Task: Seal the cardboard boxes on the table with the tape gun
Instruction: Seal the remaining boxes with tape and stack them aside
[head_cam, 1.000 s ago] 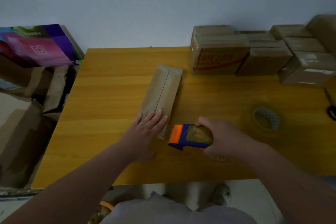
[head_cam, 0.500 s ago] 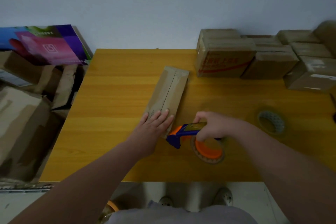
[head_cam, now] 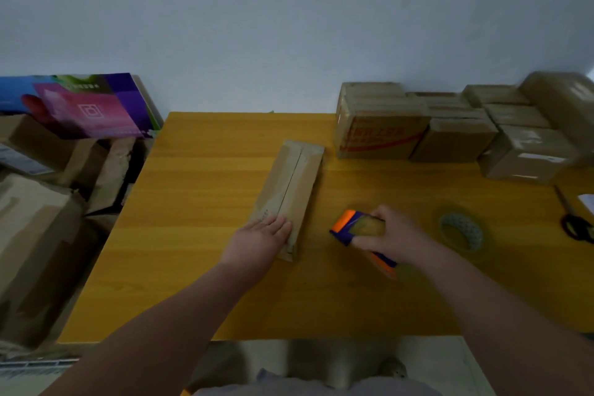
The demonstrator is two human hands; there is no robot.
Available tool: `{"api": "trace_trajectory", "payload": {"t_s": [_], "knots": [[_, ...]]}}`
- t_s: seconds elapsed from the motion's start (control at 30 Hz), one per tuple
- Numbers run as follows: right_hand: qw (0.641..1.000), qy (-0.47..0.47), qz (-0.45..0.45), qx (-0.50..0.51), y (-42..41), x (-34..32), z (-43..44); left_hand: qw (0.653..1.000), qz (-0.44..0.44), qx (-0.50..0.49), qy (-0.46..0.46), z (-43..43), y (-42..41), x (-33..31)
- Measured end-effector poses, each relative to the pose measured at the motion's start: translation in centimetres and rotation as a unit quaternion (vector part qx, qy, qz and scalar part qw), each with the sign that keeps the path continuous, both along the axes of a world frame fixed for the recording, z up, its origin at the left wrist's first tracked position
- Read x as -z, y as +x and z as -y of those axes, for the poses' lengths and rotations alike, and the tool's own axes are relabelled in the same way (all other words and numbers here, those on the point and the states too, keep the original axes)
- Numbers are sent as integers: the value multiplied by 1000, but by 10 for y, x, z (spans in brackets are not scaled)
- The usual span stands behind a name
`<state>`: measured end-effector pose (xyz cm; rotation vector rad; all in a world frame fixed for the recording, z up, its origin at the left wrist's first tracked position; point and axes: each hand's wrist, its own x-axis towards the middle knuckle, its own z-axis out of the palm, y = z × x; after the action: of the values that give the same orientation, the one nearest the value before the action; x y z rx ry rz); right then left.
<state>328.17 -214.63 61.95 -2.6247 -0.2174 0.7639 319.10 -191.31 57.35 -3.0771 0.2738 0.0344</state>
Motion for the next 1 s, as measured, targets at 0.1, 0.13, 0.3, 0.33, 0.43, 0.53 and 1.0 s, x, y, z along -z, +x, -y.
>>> {"api": "trace_trajectory", "payload": {"t_s": [0.1, 0.13, 0.3, 0.33, 0.43, 0.53, 1.0], "knots": [[997, -17, 62, 42, 0, 15, 9, 999, 23, 4, 26, -9, 2, -1], [996, -35, 58, 49, 0, 21, 13, 999, 27, -11, 17, -13, 6, 0], [998, -63, -15, 27, 0, 32, 31, 993, 87, -71, -26, -14, 30, -76], [997, -72, -18, 17, -1, 32, 30, 991, 96, -85, -36, -17, 38, -94], [998, -15, 35, 39, 4, 25, 20, 992, 73, -82, -66, -23, 56, -147], [987, 123, 89, 49, 9, -6, -1, 995, 53, -41, -78, -25, 63, -178], [908, 415, -55, -20, -37, -70, -52, 955, 257, 19, -145, 2, 25, -142]]}}
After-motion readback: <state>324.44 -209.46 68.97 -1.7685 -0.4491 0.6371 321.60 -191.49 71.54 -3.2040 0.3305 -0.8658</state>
